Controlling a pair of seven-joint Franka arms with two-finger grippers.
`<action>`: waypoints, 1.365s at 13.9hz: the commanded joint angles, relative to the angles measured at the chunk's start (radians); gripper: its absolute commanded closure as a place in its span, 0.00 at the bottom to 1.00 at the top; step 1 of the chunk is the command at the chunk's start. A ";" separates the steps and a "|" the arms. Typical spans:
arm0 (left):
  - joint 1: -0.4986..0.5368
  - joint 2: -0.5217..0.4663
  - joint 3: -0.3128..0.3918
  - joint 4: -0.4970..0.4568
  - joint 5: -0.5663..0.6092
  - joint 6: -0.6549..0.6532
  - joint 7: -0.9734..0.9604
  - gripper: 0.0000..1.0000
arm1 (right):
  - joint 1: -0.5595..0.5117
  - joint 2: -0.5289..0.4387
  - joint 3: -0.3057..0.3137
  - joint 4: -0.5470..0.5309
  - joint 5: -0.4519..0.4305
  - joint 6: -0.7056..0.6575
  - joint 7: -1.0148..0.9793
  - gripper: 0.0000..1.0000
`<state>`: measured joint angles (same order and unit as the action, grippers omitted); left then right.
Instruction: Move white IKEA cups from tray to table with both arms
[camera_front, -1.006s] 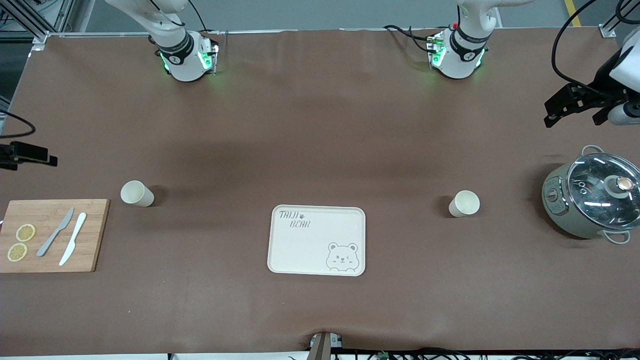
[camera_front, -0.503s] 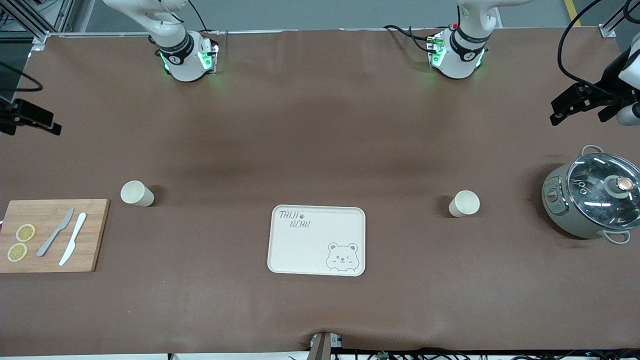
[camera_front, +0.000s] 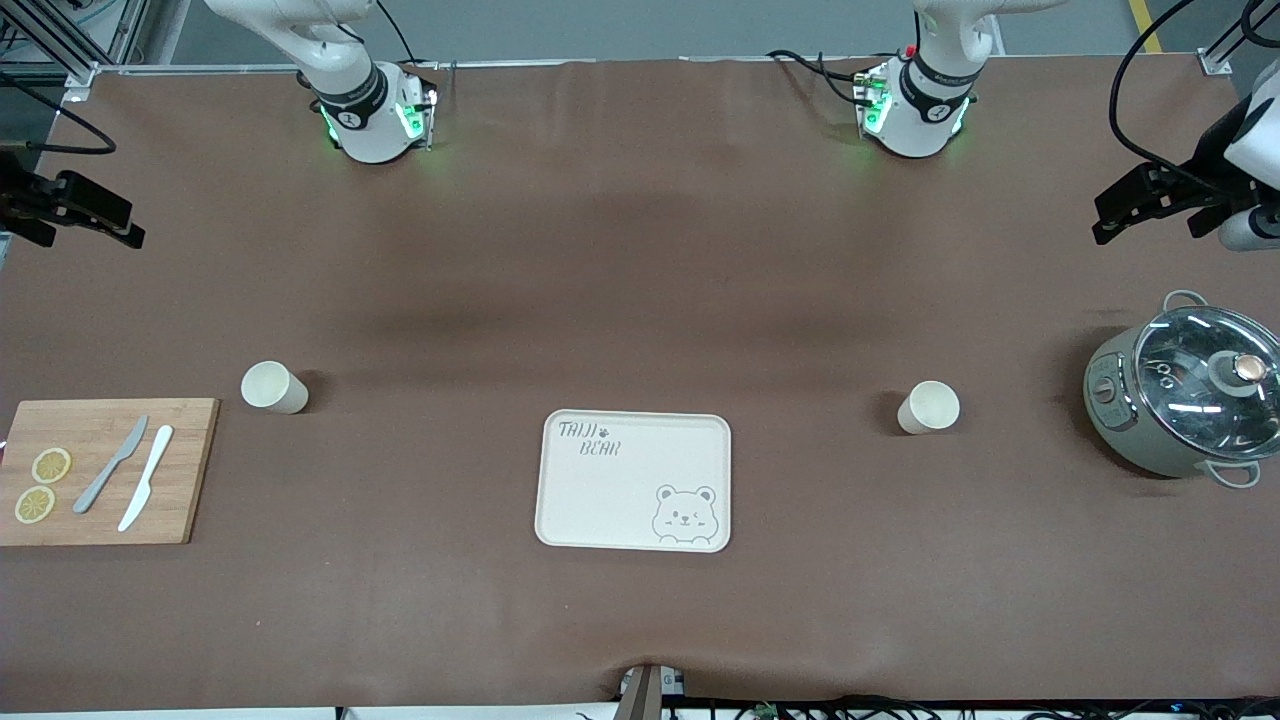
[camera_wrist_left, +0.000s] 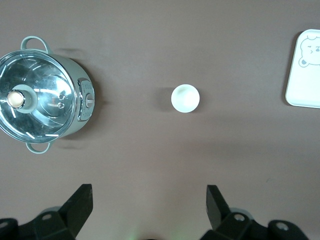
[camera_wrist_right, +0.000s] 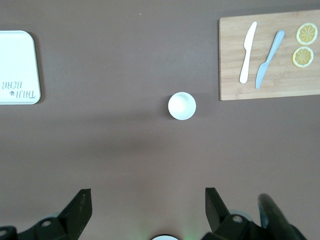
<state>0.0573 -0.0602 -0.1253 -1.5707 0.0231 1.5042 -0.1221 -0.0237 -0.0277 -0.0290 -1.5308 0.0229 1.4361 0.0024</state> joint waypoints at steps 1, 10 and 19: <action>-0.004 0.000 -0.010 0.026 0.009 -0.024 -0.039 0.00 | -0.015 -0.047 0.004 -0.069 -0.015 0.026 0.010 0.00; -0.001 -0.007 -0.019 0.063 0.021 -0.078 -0.024 0.00 | -0.022 -0.040 0.006 -0.057 -0.037 0.035 0.010 0.00; -0.007 0.000 -0.045 0.078 0.020 -0.081 -0.025 0.00 | -0.027 -0.037 0.004 -0.057 -0.037 0.032 0.013 0.00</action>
<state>0.0505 -0.0644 -0.1474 -1.5132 0.0231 1.4478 -0.1455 -0.0379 -0.0414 -0.0324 -1.5635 0.0002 1.4646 0.0026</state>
